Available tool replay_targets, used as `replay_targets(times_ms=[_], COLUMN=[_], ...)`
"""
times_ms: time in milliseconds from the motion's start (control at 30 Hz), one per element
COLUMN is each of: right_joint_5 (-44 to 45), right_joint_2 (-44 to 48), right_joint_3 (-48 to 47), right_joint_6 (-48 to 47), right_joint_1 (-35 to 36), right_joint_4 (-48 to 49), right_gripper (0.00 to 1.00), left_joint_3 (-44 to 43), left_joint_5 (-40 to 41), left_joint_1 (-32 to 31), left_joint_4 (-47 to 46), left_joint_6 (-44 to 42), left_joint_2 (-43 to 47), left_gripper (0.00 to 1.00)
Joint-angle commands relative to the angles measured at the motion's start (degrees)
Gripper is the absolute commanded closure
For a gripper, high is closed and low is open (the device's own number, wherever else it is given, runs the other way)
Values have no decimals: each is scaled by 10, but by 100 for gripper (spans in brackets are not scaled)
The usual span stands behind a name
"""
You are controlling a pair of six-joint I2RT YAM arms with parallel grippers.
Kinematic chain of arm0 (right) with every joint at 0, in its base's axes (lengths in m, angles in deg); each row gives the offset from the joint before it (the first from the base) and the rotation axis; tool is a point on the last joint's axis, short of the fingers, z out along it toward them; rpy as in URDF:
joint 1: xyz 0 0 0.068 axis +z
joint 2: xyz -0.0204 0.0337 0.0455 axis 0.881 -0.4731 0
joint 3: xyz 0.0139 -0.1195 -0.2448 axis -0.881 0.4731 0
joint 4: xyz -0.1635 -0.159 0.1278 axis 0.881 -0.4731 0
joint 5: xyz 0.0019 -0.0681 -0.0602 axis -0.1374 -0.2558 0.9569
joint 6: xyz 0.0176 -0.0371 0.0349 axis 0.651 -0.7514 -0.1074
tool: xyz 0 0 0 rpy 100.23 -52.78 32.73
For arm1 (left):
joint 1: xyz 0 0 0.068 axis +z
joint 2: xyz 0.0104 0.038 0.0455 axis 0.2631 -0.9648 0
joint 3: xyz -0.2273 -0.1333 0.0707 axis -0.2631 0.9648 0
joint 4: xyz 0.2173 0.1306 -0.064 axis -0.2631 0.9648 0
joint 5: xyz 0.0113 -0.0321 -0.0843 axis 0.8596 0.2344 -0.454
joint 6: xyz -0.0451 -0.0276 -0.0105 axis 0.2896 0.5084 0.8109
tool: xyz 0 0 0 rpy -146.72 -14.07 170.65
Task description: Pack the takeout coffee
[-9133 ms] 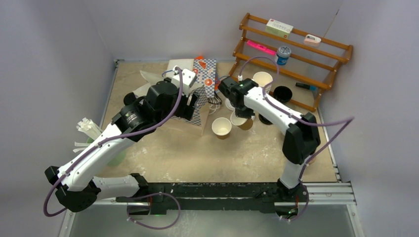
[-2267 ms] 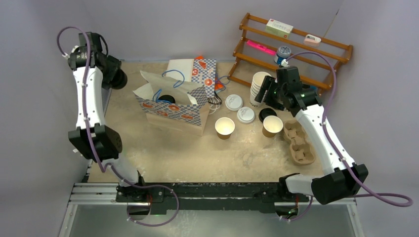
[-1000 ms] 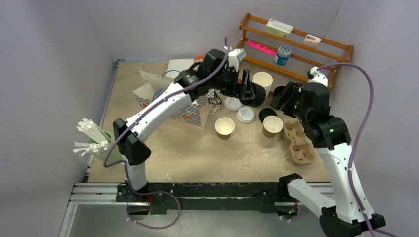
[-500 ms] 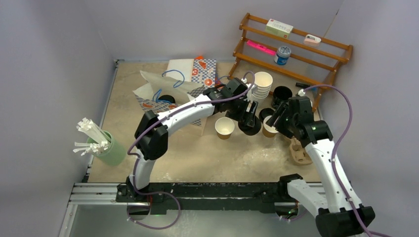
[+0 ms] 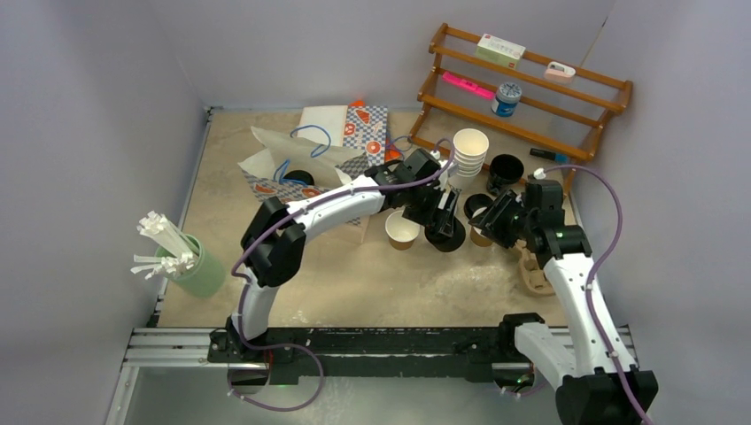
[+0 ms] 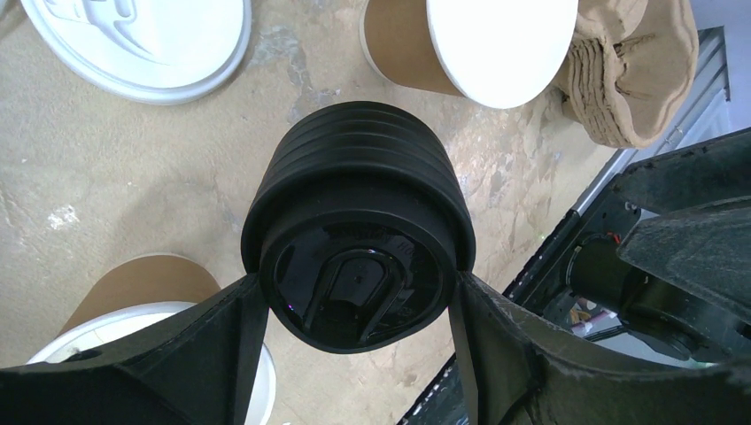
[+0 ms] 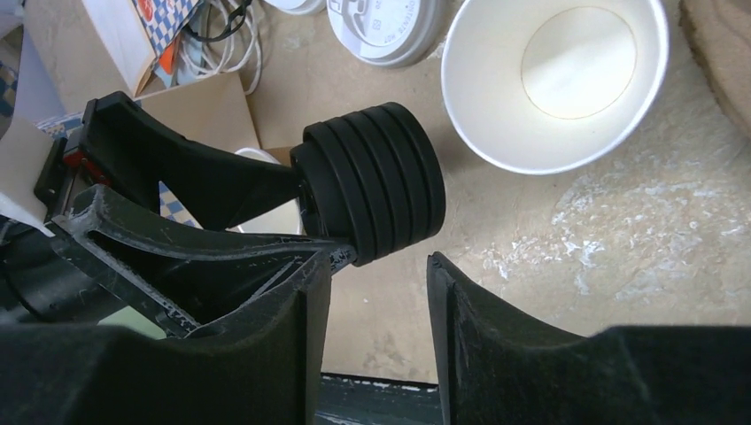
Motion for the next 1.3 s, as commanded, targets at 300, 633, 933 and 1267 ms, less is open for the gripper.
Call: replay_targets(times_ms=[300,633,933,1267], right_joint_5=[-41,-55,-19,-11], right_joint_2=[-15,-27,-27,-20], right_joint_3=[32,34,27,27], right_joint_6=[3,-3,-4,-7], right_joint_1=[-1,-1,-1,-1], right_joint_4=[26,38,3,-5], right_gripper=[57,58,56,56], left_joint_3=[9,12,6,-4], left_joint_5=[-36,-56,-47,-48], left_joint_1=[0,0,0,0], left_joint_4=[-49,-61,-40,-22], left_joint_6=[8,-2,5,18], left_joint_2=[63,77,55,19], left_gripper=[67,67,68,69])
